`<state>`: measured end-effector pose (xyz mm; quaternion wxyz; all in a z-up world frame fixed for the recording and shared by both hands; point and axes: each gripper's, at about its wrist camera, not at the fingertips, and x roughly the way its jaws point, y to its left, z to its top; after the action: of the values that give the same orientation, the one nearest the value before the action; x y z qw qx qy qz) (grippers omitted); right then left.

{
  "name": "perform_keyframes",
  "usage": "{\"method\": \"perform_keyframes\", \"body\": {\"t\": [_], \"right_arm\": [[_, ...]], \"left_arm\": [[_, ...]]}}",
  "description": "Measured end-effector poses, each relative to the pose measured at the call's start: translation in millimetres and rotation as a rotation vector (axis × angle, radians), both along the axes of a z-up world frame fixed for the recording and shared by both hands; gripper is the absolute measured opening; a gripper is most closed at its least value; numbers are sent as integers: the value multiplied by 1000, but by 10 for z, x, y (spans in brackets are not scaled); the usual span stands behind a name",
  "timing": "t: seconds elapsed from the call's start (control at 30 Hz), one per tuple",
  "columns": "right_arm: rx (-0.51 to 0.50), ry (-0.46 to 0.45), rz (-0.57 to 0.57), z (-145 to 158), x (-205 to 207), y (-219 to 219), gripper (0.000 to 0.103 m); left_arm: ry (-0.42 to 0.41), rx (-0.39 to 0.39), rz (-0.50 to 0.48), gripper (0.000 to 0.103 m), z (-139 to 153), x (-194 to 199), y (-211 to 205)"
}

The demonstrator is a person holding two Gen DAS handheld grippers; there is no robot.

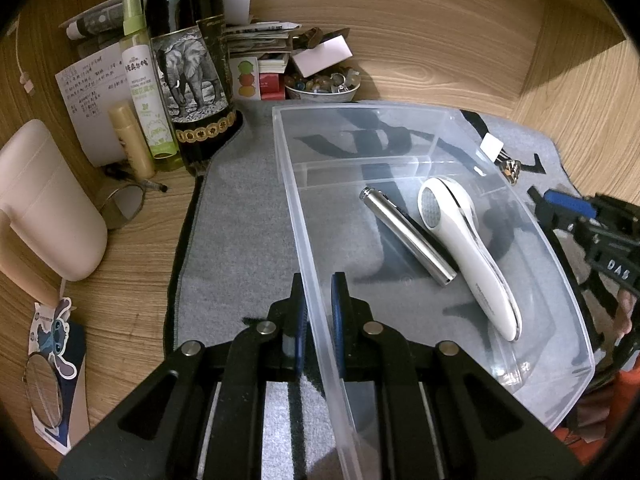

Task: Organize rigid objects
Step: 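Carry the black piece into the clear box and open the right tool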

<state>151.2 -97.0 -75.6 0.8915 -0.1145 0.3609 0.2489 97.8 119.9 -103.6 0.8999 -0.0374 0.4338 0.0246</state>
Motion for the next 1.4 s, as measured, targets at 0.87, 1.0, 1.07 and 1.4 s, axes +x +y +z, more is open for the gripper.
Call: {"method": "perform_keyframes", "body": {"t": [0.87,1.0,1.07,1.4], "right_arm": [[25,-14,205,203,-213,711,24],[-18,4,235,89,-248,828,24],[-33,15,247,49,-264,862,24],[-112,52,328,-95,-388,1017,24]], "left_arm": [[1,1,0,11,-2,-1,1],[0,0,1,11,0,2,-2],[0,0,1,11,0,1,-3],[0,0,2,11,-3,-1,0]]}}
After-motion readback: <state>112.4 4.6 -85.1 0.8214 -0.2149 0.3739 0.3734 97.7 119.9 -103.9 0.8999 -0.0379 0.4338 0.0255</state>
